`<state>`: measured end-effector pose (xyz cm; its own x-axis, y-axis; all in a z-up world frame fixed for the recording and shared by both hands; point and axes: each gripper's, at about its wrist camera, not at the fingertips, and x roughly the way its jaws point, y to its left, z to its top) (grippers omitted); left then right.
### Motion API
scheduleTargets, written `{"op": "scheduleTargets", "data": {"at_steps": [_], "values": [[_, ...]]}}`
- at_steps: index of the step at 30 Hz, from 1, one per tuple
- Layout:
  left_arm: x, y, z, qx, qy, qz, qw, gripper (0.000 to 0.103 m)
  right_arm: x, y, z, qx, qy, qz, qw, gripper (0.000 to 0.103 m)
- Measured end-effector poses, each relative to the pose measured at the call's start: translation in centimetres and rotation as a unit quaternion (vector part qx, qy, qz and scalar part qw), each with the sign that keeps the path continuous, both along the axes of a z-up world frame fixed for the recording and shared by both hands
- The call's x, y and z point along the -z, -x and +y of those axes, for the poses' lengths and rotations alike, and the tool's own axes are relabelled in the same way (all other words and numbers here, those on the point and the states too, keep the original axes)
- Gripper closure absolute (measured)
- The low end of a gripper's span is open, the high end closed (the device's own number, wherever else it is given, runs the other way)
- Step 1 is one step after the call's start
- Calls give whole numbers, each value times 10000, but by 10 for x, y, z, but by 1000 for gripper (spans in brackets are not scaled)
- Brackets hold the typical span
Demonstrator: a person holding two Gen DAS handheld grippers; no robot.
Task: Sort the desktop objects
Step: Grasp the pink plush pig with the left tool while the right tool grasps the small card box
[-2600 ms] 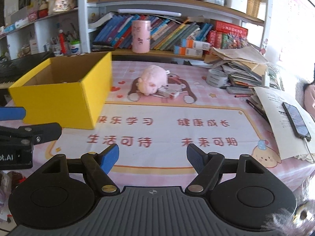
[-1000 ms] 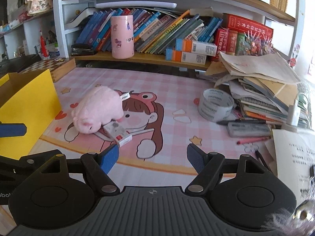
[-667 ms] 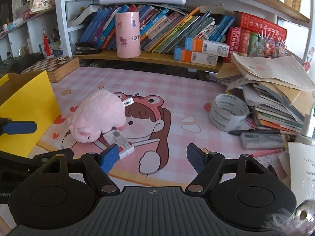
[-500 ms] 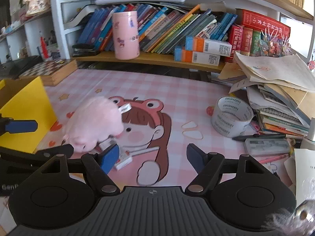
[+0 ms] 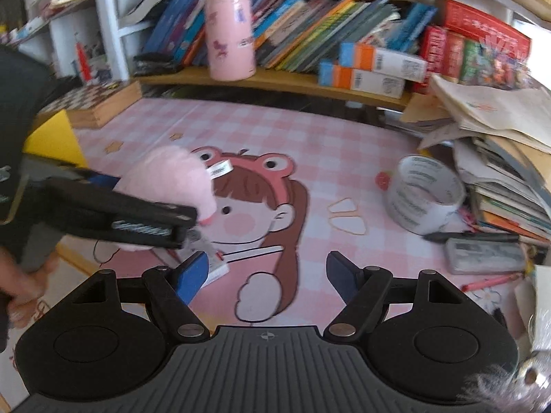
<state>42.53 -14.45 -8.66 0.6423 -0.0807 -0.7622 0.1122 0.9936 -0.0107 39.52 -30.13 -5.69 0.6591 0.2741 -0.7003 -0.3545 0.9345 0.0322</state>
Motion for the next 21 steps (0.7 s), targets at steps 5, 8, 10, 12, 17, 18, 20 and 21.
{"op": "scheduleTargets", "data": {"at_steps": [5, 8, 10, 12, 17, 18, 20, 21], "values": [[-9, 4, 8, -23, 132, -35, 9999, 46, 9, -5, 17, -458, 96, 41, 9989, 31], [-25, 14, 12, -84, 210, -211, 9995, 46, 15, -9, 29, -739, 167, 59, 9971, 31], [-38, 23, 16, -139, 313, -332, 9989, 46, 20, -14, 37, -941, 213, 72, 9953, 34], [-50, 34, 20, -211, 430, -438, 9979, 46, 23, -19, 45, -1129, 254, 67, 9933, 39], [-74, 64, 32, -364, 639, -605, 9955, 46, 33, -27, 56, -1425, 309, 106, 9893, 53], [-77, 68, 34, -380, 669, -606, 9952, 46, 33, -28, 56, -1445, 270, 106, 9891, 54], [-83, 79, 36, -413, 706, -608, 9948, 46, 34, -29, 55, -1466, 196, 116, 9889, 55], [-86, 84, 37, -425, 725, -610, 9946, 46, 34, -30, 54, -1479, 129, 131, 9888, 58]]}}
